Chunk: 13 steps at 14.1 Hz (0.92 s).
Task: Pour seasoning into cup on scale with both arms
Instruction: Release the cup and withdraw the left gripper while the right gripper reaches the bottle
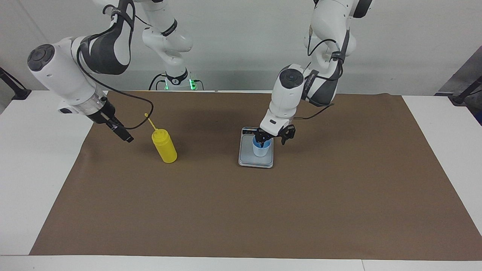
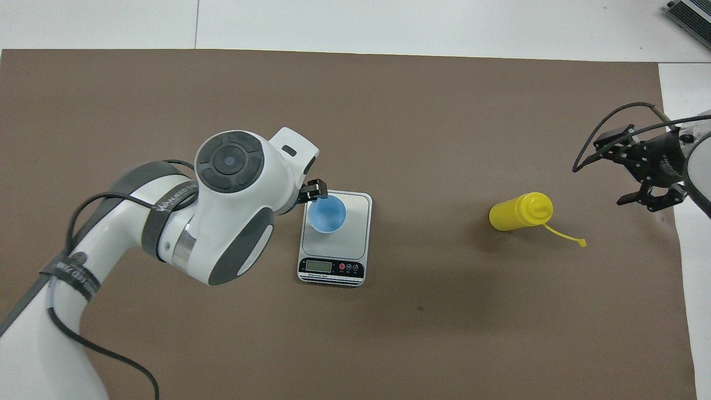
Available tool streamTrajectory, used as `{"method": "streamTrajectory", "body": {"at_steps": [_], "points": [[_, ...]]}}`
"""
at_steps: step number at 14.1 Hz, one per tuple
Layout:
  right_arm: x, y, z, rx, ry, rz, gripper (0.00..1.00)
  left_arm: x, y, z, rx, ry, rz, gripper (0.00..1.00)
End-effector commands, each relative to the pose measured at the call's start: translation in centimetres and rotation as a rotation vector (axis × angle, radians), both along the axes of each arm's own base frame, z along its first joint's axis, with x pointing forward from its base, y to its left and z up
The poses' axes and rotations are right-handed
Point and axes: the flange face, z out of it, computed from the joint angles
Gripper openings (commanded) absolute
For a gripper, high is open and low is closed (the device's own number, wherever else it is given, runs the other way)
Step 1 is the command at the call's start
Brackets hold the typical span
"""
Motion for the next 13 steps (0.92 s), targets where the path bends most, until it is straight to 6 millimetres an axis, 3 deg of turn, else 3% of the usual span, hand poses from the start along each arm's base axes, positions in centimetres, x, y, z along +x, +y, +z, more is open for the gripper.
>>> {"method": "streamTrajectory", "body": {"at_steps": [1, 4, 6, 8, 11, 13], "points": [[1.1, -0.6, -3.6, 0.079, 0.053, -0.113, 1.0, 0.4, 4.3, 3.7, 0.043, 0.004, -0.056, 1.0], [1.8, -0.9, -5.5, 0.183, 0.071, -0.21, 1.0, 0.7, 9.2, 7.2, 0.061, 0.003, -0.112, 1.0], [2.0, -0.5, -8.7, 0.211, 0.141, -0.294, 1.0, 0.8, 13.0, 9.3, 0.07, 0.003, -0.159, 1.0], [0.6, -1.3, -11.4, 0.327, 0.198, -0.383, 1.0, 0.5, 16.3, 11.2, 0.082, 0.005, -0.248, 1.0], [-1.7, -0.3, -14.5, 0.392, 0.265, -0.421, 1.0, 0.8, 20.4, 14.8, 0.09, 0.012, -0.324, 1.0], [-2.4, 0.1, -15.1, 0.421, 0.268, -0.435, 1.0, 0.9, 22.1, 17.9, 0.091, 0.014, -0.32, 1.0]]}}
